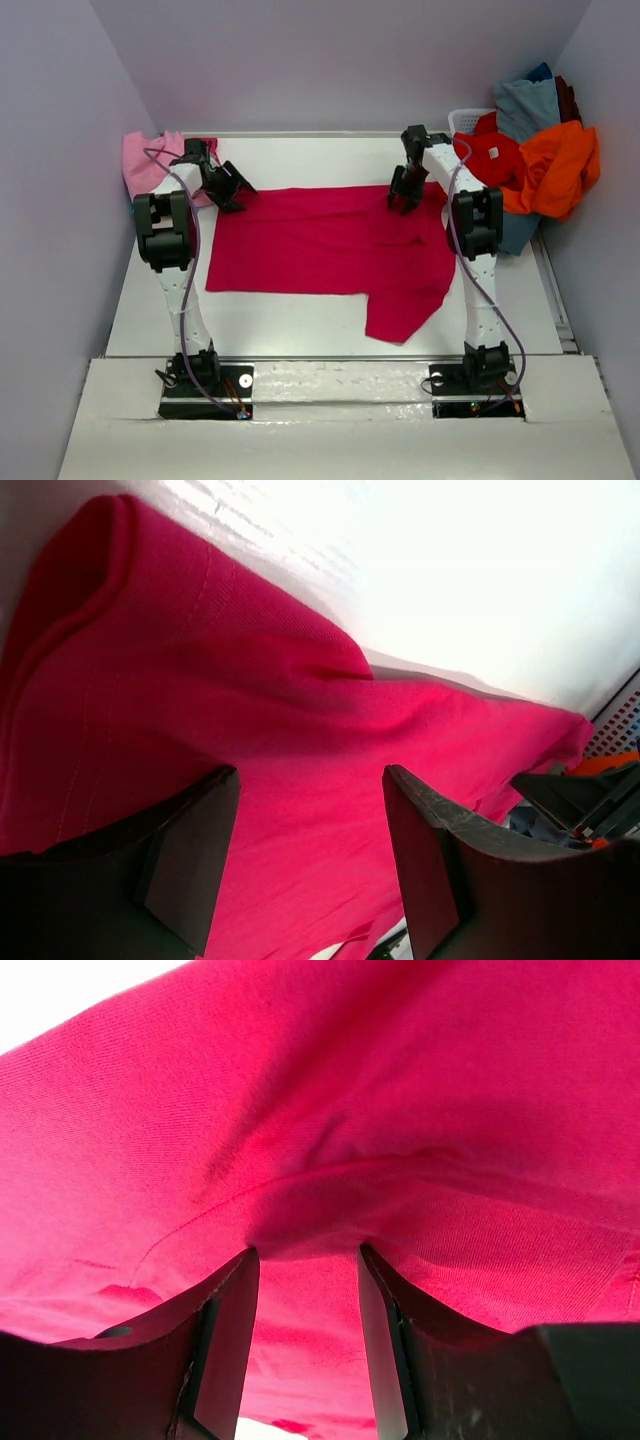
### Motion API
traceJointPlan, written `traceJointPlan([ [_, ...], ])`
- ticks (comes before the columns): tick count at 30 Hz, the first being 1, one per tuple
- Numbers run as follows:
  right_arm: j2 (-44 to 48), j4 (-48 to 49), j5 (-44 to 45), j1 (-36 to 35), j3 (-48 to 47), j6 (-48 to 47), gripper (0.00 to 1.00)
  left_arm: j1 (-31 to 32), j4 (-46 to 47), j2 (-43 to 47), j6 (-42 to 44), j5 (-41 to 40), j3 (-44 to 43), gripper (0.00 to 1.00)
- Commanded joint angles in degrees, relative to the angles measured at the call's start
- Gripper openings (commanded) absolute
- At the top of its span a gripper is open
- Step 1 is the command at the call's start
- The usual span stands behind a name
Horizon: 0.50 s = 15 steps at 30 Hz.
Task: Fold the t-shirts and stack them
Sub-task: Fold the tshirt
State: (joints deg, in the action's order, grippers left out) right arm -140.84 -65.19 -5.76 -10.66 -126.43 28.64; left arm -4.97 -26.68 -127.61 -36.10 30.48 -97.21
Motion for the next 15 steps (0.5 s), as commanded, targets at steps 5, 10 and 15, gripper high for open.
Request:
traceJointPlan([
  [5, -9.0, -1.4, -0.2, 2.1, -13.9, -4.7, 0.51, -2.2, -2.2, -3.5, 0.2, -3.5, -4.1, 0.73],
  [10, -9.3, 0.6, -3.5, 2.1, -15.2, -6.4, 0.52, -3.5, -2.5, -4.2, 0.1, -3.7, -5.6, 0.73],
  [15, -8.7, 1.0, -3.7, 2.1, -15.1, -8.0, 0.52, -4.1, -1.8, -4.6, 0.5, -3.3, -6.5, 0.73],
])
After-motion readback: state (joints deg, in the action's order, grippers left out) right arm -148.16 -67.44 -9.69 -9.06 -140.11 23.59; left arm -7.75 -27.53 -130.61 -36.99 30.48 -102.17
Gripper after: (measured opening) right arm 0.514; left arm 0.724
